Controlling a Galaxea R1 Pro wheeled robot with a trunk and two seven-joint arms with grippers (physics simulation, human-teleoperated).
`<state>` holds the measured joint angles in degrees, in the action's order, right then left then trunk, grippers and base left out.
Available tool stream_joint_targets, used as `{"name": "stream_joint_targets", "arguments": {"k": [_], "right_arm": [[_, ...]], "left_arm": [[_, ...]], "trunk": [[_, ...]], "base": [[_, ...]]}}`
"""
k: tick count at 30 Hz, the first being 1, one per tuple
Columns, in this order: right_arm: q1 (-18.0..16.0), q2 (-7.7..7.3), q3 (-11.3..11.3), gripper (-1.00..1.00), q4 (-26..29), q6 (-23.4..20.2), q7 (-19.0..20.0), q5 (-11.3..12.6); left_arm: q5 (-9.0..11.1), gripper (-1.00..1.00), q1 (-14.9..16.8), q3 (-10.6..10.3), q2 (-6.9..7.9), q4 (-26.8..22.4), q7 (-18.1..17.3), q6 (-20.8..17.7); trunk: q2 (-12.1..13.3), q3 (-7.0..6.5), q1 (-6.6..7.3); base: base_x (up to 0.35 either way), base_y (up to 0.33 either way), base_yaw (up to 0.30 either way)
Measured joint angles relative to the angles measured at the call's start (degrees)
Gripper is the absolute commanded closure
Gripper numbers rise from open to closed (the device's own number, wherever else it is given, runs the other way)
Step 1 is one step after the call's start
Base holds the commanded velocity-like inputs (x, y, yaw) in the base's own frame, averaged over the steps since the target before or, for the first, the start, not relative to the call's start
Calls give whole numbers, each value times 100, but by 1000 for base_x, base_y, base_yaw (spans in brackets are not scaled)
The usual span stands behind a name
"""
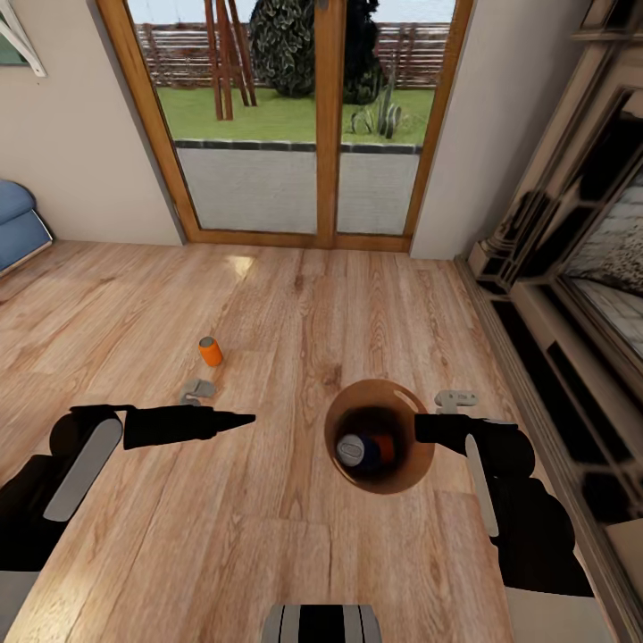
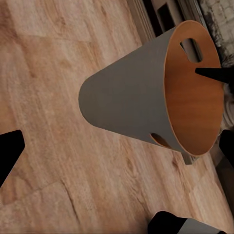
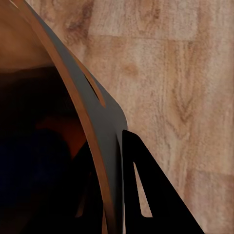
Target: Put the three can of soda from the living room inside the tash can in the kitchen.
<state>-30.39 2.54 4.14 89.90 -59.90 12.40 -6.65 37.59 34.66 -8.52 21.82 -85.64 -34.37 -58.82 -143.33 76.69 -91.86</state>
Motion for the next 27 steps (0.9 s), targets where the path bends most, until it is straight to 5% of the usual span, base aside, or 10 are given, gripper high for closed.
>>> {"name": "stream_joint_targets", "arguments": {"k": [27], "right_arm": [[0, 8, 9, 100, 0, 1, -1, -11]], "left_arm": [[-20, -100, 4, -9, -37, 3, 45, 2]], "trunk": [[0, -24, 0]], "base": [[0, 0, 0]]}}
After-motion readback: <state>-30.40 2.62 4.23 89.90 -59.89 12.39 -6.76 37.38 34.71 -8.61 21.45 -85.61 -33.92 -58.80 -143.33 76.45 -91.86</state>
